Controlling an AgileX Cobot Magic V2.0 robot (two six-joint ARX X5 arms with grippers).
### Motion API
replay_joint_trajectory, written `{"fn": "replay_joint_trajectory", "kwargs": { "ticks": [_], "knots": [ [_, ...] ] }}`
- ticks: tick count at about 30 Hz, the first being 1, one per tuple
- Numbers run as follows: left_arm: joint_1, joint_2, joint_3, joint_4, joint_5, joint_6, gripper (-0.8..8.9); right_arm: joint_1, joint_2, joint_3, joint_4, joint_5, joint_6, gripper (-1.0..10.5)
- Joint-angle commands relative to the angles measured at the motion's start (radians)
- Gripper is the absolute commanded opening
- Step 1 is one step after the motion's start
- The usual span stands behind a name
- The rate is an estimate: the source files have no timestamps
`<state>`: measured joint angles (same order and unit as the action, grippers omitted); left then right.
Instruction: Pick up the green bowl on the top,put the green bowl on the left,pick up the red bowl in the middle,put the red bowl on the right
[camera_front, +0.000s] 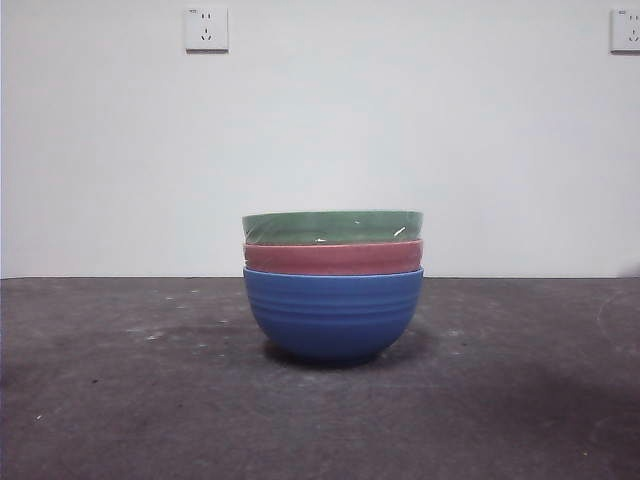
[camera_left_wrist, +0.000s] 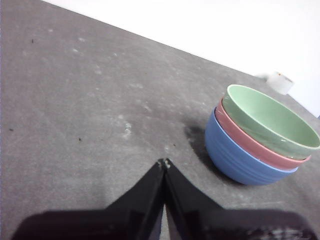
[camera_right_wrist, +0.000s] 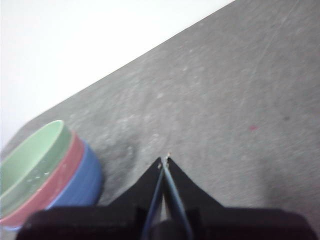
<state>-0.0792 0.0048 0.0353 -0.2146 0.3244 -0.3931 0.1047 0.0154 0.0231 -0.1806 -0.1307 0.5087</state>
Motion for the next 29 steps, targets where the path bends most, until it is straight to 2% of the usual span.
{"fn": "replay_joint_trajectory", "kwargs": {
  "ticks": [1,4,8,12,17,24,29],
  "knots": [
    [0.002,-0.003,-0.003,0.008,-0.001,-0.045,-0.06,0.000,0.003,0.014,-0.012,-0.025,0.058,-0.1],
    [0.002,0.008,0.034,-0.010,-0.011,-0.061,-0.07,0.000,0.019,0.061,-0.043,-0.025,0.092,-0.1],
    [0.002,0.057,0.116,-0.049,-0.036,-0.060,-0.07,0.000,0.064,0.156,-0.095,-0.025,0.091,-0.1],
    [0.002,0.148,0.210,-0.071,-0.038,-0.051,-0.07,0.000,0.143,0.264,-0.135,-0.025,0.038,-0.1],
    [0.002,0.312,0.340,-0.073,-0.029,-0.039,-0.07,0.000,0.283,0.421,-0.174,-0.026,-0.068,-0.1],
    [0.002,0.545,0.547,-0.114,0.026,0.117,-0.07,0.000,0.495,0.625,-0.214,-0.028,-0.189,0.0],
    [0.000,0.711,0.715,-0.235,0.089,0.219,-0.07,0.000,0.638,0.763,-0.306,-0.036,-0.296,0.0]
  ]
}}
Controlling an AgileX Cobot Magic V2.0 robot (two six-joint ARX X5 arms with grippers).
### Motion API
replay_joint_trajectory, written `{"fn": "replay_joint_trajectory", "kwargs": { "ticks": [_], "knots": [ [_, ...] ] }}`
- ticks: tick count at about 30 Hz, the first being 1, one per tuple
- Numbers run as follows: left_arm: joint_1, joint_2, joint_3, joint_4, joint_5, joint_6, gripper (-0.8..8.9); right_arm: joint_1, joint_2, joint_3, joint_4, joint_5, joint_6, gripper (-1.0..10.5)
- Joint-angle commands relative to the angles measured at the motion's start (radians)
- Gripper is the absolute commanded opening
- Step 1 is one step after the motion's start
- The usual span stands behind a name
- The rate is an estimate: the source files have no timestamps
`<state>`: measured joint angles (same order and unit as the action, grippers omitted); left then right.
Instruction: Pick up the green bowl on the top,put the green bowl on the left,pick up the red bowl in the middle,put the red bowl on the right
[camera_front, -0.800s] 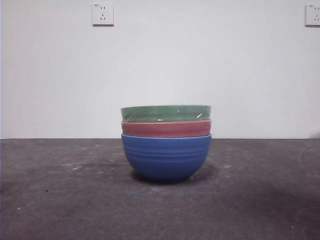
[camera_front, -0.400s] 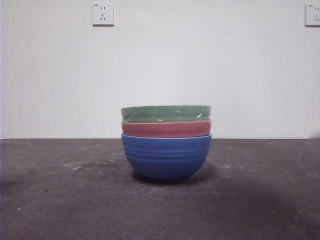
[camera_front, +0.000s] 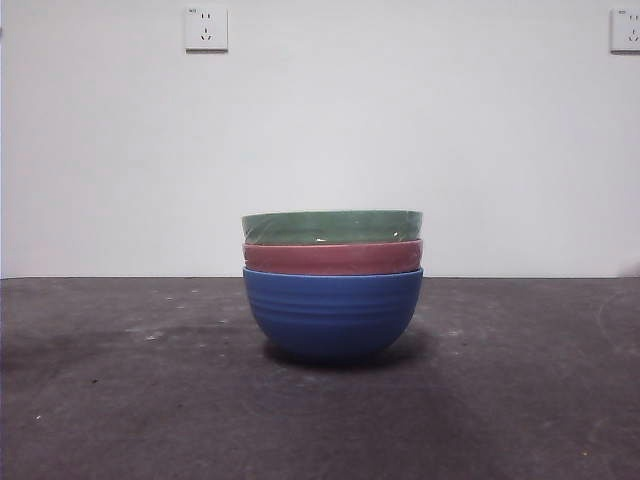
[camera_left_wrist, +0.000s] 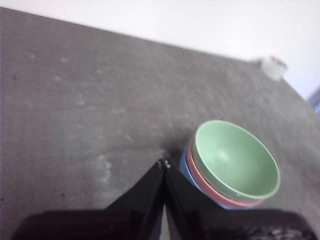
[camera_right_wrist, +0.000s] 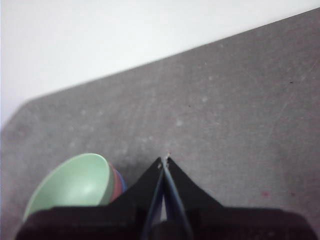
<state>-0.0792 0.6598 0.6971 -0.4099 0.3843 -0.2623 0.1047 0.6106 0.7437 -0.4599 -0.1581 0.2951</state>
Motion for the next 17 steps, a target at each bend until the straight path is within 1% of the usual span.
{"fn": "replay_joint_trajectory", "kwargs": {
  "ticks": [1,4,6,8,9,10,12,13,14,15,17],
  "knots": [
    [0.000,0.080,0.080,-0.064,0.045,0.104,-0.06,0.000,0.065,0.061,-0.043,-0.021,-0.104,0.0],
    [-0.002,0.146,0.155,-0.131,0.074,0.141,-0.04,0.000,0.125,0.103,-0.075,-0.085,-0.164,0.0],
    [-0.007,0.177,0.189,-0.153,0.093,0.153,-0.01,0.000,0.153,0.116,-0.082,-0.137,-0.181,0.0],
    [-0.019,0.195,0.208,-0.161,0.093,0.156,0.05,0.000,0.171,0.116,-0.082,-0.166,-0.181,0.0],
    [-0.026,0.201,0.211,-0.159,0.093,0.155,0.32,0.000,0.180,0.116,-0.083,-0.177,-0.182,0.1],
    [-0.033,0.202,0.211,-0.159,0.092,0.155,0.86,0.000,0.186,0.116,-0.084,-0.182,-0.181,0.5],
    [-0.053,0.211,0.211,-0.151,0.088,0.150,2.52,0.000,0.195,0.116,-0.085,-0.181,-0.180,1.7],
    [-0.063,0.214,0.211,-0.148,0.088,0.142,2.95,0.000,0.198,0.116,-0.085,-0.181,-0.180,2.2],
    [-0.074,0.220,0.211,-0.141,0.088,0.126,3.22,0.000,0.201,0.116,-0.085,-0.181,-0.176,2.5],
    [-0.090,0.229,0.212,-0.130,0.090,0.110,3.25,0.000,0.202,0.116,-0.084,-0.181,-0.168,2.7],
    [-0.123,0.249,0.219,-0.123,0.092,0.105,3.25,0.001,0.204,0.116,-0.084,-0.181,-0.165,2.8]
  ]
}}
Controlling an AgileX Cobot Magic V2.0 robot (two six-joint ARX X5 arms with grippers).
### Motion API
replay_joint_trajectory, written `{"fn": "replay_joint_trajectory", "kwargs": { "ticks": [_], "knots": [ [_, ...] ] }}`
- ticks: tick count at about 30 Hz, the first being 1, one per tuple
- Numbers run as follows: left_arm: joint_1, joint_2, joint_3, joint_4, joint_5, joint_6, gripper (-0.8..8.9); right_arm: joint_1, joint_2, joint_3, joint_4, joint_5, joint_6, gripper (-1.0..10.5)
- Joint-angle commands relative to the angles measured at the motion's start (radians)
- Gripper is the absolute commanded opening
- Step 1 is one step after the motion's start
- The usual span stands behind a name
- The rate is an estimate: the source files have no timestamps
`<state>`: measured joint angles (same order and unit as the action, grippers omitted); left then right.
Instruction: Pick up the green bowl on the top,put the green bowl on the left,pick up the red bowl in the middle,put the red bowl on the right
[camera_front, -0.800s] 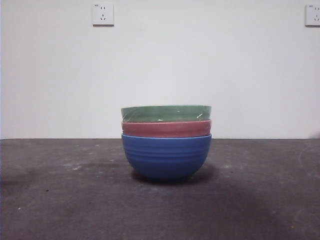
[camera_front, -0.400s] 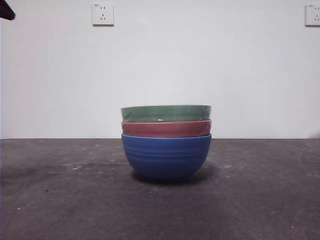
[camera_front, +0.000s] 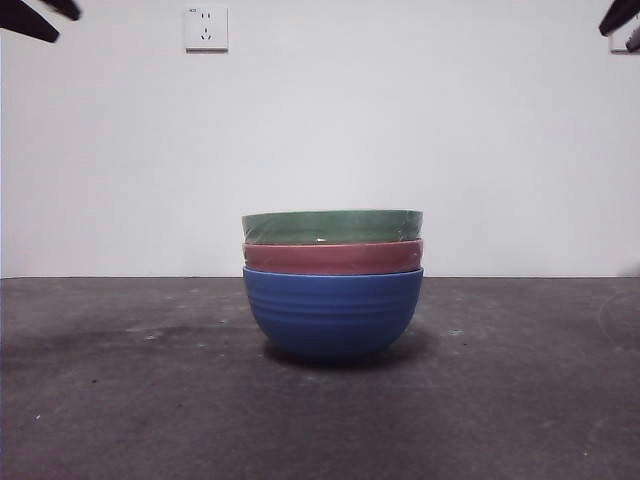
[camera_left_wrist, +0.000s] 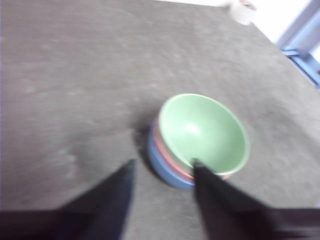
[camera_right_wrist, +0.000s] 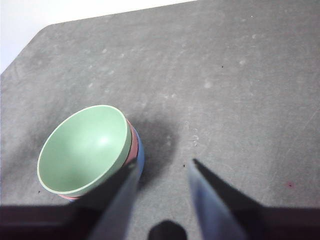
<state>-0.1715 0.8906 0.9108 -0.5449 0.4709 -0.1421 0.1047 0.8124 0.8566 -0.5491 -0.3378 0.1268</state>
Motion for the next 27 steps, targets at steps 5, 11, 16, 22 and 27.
{"fn": "replay_joint_trajectory", "kwargs": {
  "ticks": [5,11,16,22,27],
  "knots": [
    [-0.157,0.117,0.061,0.001,0.010,0.013,3.24,0.002,0.005,0.003,0.005,-0.004,0.003,2.8],
    [-0.334,0.295,0.207,-0.092,0.046,0.160,3.24,0.002,0.006,0.003,0.005,-0.004,0.003,2.8],
    [-0.438,0.468,0.370,-0.233,-0.074,0.309,3.24,0.002,0.006,0.003,0.004,-0.004,0.003,2.8],
    [-0.505,0.631,0.468,-0.279,-0.238,0.458,3.24,0.002,0.006,0.003,-0.006,-0.004,0.003,2.8],
    [-0.530,0.721,0.473,-0.270,-0.270,0.517,3.23,0.002,0.006,0.003,-0.011,-0.004,0.003,2.8]
  ]
}}
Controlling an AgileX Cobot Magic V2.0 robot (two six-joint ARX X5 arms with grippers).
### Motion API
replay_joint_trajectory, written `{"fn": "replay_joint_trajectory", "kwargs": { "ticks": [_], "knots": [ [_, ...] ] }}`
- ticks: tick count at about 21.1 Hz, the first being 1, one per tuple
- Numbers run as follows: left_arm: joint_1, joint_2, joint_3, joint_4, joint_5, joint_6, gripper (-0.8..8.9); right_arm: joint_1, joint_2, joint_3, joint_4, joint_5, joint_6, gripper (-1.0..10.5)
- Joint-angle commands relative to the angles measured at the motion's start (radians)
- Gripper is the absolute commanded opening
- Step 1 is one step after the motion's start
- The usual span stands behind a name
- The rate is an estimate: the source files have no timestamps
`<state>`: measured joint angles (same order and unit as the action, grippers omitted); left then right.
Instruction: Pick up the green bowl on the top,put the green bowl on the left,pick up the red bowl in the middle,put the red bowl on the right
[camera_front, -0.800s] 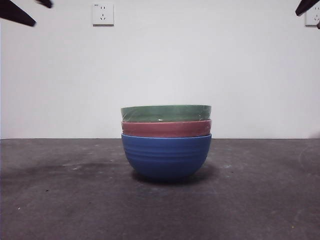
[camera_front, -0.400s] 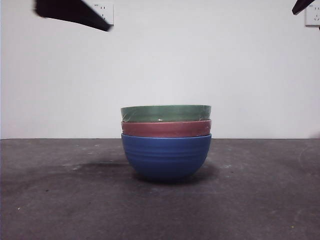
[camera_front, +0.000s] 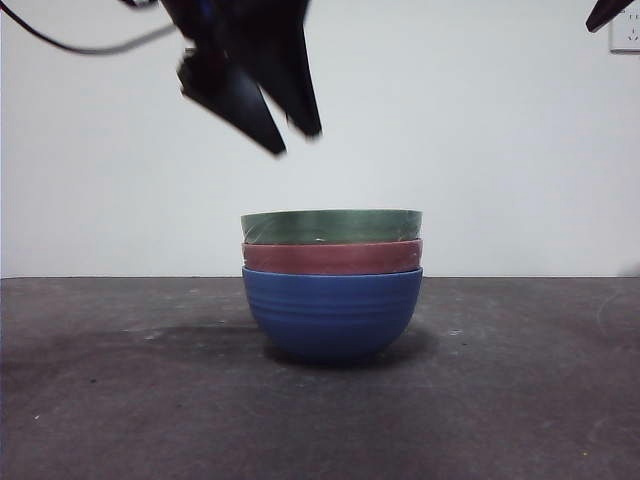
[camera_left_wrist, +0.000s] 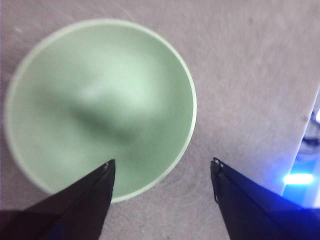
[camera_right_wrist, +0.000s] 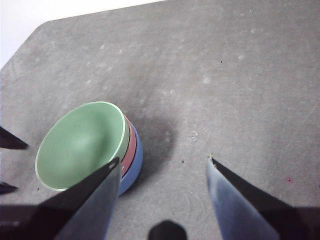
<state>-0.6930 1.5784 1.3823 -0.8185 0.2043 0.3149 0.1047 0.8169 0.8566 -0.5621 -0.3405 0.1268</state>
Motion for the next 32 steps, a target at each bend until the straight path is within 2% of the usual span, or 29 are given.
{"fn": "replay_joint_trajectory", "kwargs": {
  "ticks": [1,12,13,15,16,24,32],
  "knots": [
    [-0.010,0.053,0.001,0.005,-0.004,0.074,3.23,0.002,0.001,0.003,0.002,-0.002,0.003,2.8],
    [-0.027,0.129,0.001,0.048,0.005,0.109,3.08,0.002,0.001,0.003,0.003,0.001,0.003,2.8],
    [-0.027,0.129,0.001,0.048,-0.004,0.117,2.63,0.002,0.001,0.003,0.003,0.002,0.003,2.8],
    [-0.029,0.129,0.001,0.050,-0.020,0.140,0.46,0.002,0.001,0.003,0.004,0.002,0.003,2.8],
    [-0.029,0.128,0.001,0.051,-0.020,0.142,-0.18,0.002,0.001,0.003,0.004,0.002,0.003,2.8],
    [-0.029,0.126,0.065,0.027,-0.071,0.142,-0.09,0.002,0.001,0.003,0.004,0.002,0.003,2.8],
    [-0.029,0.124,0.282,-0.192,-0.085,0.153,-0.09,0.002,0.001,0.003,0.004,0.002,0.003,2.8]
  ]
}}
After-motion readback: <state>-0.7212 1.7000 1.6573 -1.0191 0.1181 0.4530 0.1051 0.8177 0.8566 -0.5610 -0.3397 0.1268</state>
